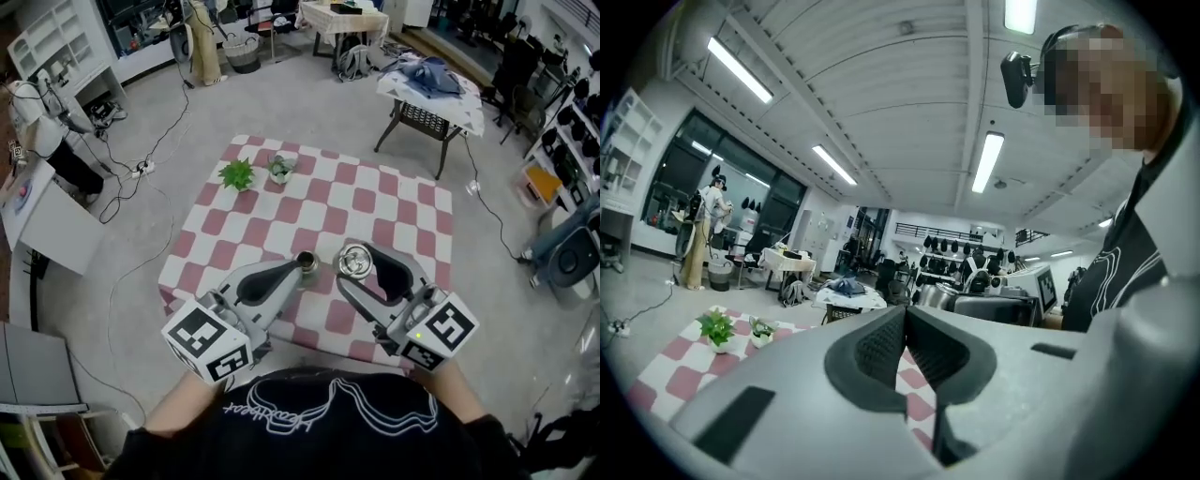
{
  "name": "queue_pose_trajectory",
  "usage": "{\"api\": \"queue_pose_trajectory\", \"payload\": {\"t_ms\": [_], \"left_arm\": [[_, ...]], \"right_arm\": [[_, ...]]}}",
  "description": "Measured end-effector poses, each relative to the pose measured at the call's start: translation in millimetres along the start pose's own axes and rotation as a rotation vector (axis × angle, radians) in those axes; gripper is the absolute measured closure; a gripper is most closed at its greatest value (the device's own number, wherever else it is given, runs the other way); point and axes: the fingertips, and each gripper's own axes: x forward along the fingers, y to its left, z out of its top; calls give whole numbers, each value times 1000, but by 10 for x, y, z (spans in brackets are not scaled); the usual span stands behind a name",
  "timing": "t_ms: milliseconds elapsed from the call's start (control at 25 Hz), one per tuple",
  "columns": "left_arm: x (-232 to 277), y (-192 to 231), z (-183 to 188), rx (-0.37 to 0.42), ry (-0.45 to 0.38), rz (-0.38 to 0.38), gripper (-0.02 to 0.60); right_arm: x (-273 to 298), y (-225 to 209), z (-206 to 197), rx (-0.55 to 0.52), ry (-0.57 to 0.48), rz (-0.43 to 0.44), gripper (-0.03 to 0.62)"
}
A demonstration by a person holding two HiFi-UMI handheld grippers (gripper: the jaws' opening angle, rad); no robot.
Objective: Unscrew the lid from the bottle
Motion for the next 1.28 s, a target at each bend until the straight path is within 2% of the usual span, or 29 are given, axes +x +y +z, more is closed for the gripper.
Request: {"api": "queue_pose_trajectory", "payload": {"t_ms": [120,640,1280], "left_arm": [[-10,-43,16,-41,-12,8,577],[-116,-139,-93,7,15,57,577],[-129,-103,-122,-10,18,57,577]], "right_arm": [[-81,17,31,4,-15,8,349],[-103,110,-55,11,-30,22,350],[-87,122,-97,16,-23,23,350]]}}
